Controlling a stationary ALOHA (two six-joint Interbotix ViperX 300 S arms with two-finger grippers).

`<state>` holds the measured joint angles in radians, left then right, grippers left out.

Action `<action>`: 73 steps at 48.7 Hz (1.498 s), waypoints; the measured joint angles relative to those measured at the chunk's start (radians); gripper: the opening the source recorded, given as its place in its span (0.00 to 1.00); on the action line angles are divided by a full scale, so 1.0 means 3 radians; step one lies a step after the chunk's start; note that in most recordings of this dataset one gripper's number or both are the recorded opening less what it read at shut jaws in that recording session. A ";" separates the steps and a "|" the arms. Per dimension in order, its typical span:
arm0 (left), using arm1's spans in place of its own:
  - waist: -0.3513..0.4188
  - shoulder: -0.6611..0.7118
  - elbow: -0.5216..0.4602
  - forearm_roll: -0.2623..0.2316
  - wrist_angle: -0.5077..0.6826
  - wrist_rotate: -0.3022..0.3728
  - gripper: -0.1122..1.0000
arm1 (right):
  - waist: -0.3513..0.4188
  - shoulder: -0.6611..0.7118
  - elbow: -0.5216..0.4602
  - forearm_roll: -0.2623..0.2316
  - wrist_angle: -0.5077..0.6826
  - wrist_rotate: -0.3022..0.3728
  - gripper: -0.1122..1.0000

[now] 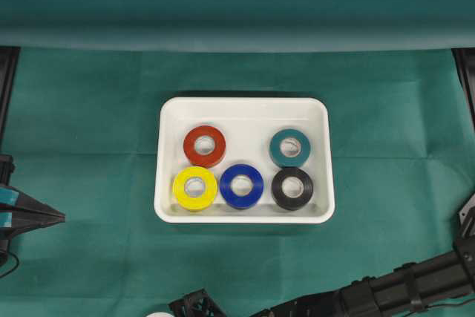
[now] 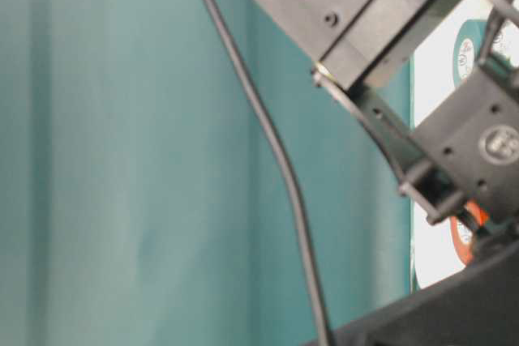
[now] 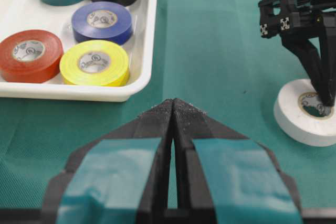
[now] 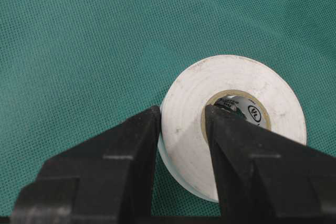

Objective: Put the tape into the white case with the right arm.
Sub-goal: 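Reach the right gripper down to the white tape roll and grasp it, then carry the white roll into the tray's top center and release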

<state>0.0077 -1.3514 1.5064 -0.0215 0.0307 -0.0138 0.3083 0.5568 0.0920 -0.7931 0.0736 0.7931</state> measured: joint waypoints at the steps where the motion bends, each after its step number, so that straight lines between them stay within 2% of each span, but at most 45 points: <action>1: 0.0005 0.0000 0.0000 0.0000 0.0005 0.0000 0.10 | 0.0000 0.0000 0.0000 -0.0005 -0.0005 0.0000 0.10; 11: 0.0005 0.0000 0.0000 -0.0005 0.0000 0.0000 0.10 | 0.0000 -0.0031 0.0000 -0.0010 0.0056 -0.0005 0.11; 32: 0.0005 0.0000 0.0000 -0.0005 0.0005 0.0000 0.10 | 0.0000 -0.0424 0.0010 -0.0026 0.0603 -0.0026 0.10; 55: 0.0005 0.0000 0.0000 -0.0005 0.0005 0.0000 0.10 | 0.0000 -0.0424 0.0015 -0.0026 0.0680 -0.0026 0.10; 64: 0.0005 0.0000 0.0000 -0.0005 0.0005 0.0000 0.10 | -0.0097 -0.0506 0.0072 -0.0026 0.0798 -0.0026 0.10; 73: 0.0005 0.0000 0.0000 -0.0005 0.0005 0.0000 0.10 | -0.0353 -0.0695 0.0169 -0.0041 0.0869 -0.0036 0.10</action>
<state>0.0092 -1.3514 1.5064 -0.0230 0.0322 -0.0138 0.2025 0.3482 0.1427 -0.8053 0.3344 0.7823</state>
